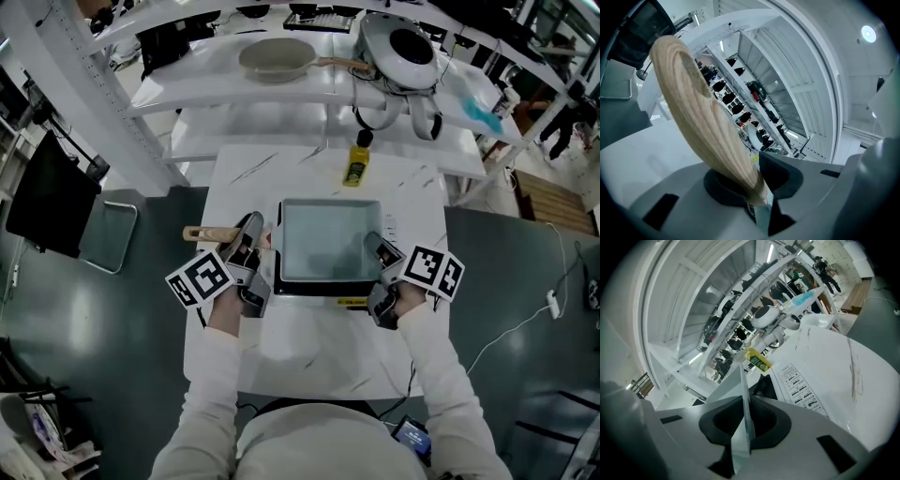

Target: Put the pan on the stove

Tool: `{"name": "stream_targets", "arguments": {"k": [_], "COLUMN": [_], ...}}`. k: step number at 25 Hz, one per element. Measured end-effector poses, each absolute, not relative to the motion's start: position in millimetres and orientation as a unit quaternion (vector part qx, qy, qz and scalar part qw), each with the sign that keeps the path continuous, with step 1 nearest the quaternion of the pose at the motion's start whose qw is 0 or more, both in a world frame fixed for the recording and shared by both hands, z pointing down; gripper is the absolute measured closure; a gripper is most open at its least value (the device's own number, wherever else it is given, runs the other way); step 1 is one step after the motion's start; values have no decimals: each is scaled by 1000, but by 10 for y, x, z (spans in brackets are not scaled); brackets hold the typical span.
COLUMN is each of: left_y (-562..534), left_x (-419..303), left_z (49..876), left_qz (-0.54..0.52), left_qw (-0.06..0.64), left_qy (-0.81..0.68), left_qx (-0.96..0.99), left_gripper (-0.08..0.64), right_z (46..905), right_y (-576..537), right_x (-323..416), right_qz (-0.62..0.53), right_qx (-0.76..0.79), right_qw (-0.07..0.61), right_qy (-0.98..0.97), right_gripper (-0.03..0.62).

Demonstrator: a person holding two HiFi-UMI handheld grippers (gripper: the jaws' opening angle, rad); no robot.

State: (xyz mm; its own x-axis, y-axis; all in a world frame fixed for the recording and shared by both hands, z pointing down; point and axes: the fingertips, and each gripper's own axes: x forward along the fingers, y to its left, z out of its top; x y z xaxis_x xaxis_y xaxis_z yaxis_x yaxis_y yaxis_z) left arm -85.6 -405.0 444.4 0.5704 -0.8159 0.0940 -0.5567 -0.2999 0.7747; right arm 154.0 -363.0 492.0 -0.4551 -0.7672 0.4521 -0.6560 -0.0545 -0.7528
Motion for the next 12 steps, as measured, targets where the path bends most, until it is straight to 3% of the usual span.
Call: {"name": "stream_targets", "arguments": {"k": [12], "left_y": [-4179], "left_x": [-921], "left_z": [4619], "left_qz": [-157], "left_qw": [419], "left_qy": [-429], "left_qx": [784], "left_gripper": [463], "right_z": [5046], "right_y": [-3677], "right_x": [1462], "right_qz": [-532], "right_qx": [-512], "right_qw": [50], "right_qy": [673], "right_gripper": [529]}}
